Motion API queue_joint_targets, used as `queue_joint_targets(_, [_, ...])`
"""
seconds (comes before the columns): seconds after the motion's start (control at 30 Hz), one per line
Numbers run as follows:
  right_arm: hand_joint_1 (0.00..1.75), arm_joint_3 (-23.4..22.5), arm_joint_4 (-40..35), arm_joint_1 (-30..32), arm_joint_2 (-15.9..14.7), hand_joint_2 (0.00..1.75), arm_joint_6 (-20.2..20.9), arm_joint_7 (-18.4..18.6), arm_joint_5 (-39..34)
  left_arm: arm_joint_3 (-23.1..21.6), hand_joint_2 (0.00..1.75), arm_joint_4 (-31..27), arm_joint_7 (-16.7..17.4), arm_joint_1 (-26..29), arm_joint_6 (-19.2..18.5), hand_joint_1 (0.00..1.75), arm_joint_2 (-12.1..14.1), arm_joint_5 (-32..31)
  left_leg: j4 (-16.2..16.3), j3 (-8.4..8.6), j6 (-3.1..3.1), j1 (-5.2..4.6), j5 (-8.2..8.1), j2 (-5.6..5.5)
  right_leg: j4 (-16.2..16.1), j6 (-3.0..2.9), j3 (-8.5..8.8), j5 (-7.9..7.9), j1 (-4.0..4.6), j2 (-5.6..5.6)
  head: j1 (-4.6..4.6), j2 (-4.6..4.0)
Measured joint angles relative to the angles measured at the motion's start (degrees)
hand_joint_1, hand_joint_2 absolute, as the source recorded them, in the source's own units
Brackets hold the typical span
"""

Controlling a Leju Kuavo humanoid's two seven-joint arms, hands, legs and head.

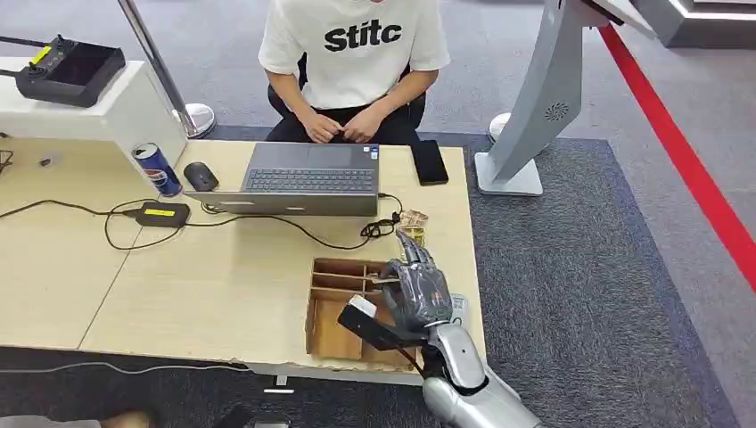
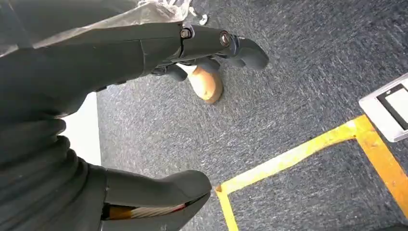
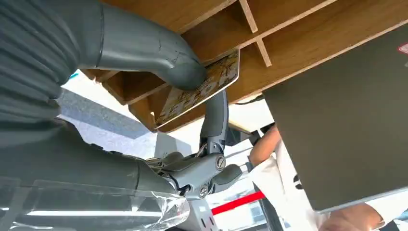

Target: Pass the card to the sensor for recognition and then transmit it.

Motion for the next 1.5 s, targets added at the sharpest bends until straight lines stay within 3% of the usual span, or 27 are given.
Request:
queue_joint_targets(0.23, [1.75,-1.05,-2.74,2.42,-0.63,1.75,-4.52,-0.44,-0.13,0.48,1.75,0.00,-0.55,0.81,0.65,0.00,-0.07,0.26,0.00,0.00,0.00,0.00,0.00,0.00,0.00,0.00,-0.01,0.00,0.00,0.00,0.00,0.00])
queue_joint_targets(0.6, [1.75,-6.49,-19.75,8.74,-4.72,1.75,-11.10,3.50,5.26,2.16,1.75,0.00,-1.75,2.50,1.66,0.00,-0.07,1.09,0.00,0.00,0.00,0.00,0.00,0.01,-0.01,0.00,-0.02,0.00,-0.01,0.00,0.00,0.00])
queue_joint_targets(1.03, [1.75,-11.87,-32.20,11.92,-7.85,1.75,-11.58,4.66,7.45,3.32,1.75,0.00,-1.79,2.97,1.79,0.00,-0.09,1.22,0.00,-0.01,0.00,0.00,0.00,0.00,-0.01,0.00,-0.01,0.00,-0.01,0.00,0.00,0.00])
queue_joint_targets(1.5, [1.75,-12.31,-33.09,11.12,-6.52,1.75,-11.69,1.71,7.91,3.83,1.75,0.00,-1.68,2.91,1.90,0.00,-0.61,0.26,0.00,-0.02,0.00,0.00,0.00,0.00,-0.01,0.00,0.00,0.00,0.01,0.00,0.00,0.00])
